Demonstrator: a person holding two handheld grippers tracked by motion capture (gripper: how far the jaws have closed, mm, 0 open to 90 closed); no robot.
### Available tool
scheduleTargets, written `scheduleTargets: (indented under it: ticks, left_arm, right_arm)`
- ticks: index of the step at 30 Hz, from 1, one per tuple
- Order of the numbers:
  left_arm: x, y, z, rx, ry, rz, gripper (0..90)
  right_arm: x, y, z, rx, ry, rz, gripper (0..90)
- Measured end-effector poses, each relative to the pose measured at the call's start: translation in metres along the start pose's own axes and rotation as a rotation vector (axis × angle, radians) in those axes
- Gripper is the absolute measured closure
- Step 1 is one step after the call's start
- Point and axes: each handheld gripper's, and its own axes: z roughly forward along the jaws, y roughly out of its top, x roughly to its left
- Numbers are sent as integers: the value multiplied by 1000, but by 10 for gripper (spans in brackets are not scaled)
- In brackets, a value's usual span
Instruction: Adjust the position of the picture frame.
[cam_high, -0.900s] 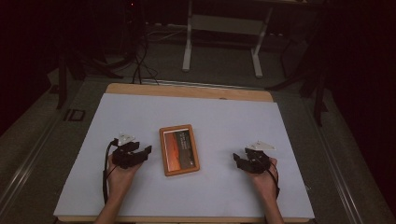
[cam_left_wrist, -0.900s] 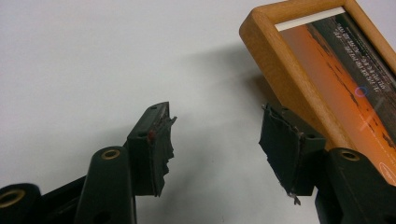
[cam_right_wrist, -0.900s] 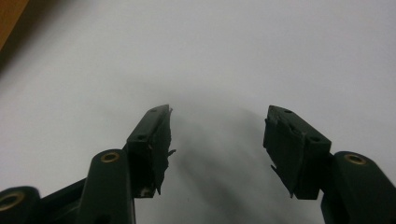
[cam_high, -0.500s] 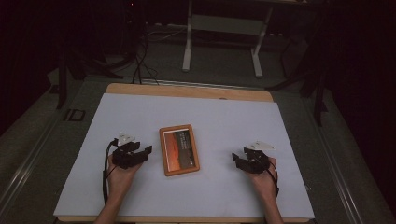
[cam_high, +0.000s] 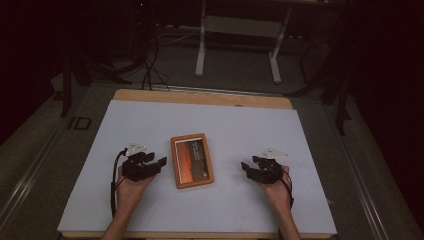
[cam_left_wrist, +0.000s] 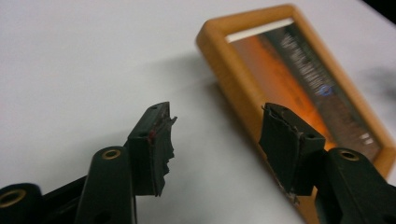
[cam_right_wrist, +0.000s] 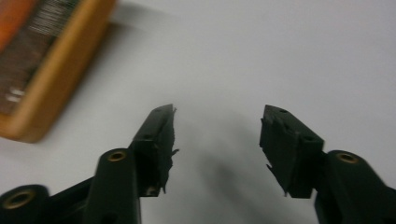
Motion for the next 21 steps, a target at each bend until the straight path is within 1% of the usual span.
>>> scheduleTargets:
  ticks: [2,5,8,10,13,15,17,21]
  left_arm:
    - [-2,1,-1,-14,-19,-9,421]
    - [-4,3,0,-17,-41,-15,418]
    - [-6,3,2,-7,-54,-14,418]
    - [-7,3,4,7,-60,-8,418]
    - [-9,3,9,24,-69,-8,414]
    - [-10,3,14,39,-65,-7,409]
    - [-10,3,17,53,-70,-8,407]
    - [-12,2,25,72,-90,-3,408]
  right_arm:
    - [4,4,1,-3,14,-11,484]
    - [11,14,7,-7,41,-15,540]
    - [17,21,12,-8,75,-24,579]
    - [24,27,17,-9,98,-39,605]
    - [31,34,24,-2,128,-50,601]
    - [35,40,30,2,154,-37,598]
    - [39,44,35,2,172,-31,588]
    - [46,52,44,15,214,-19,547]
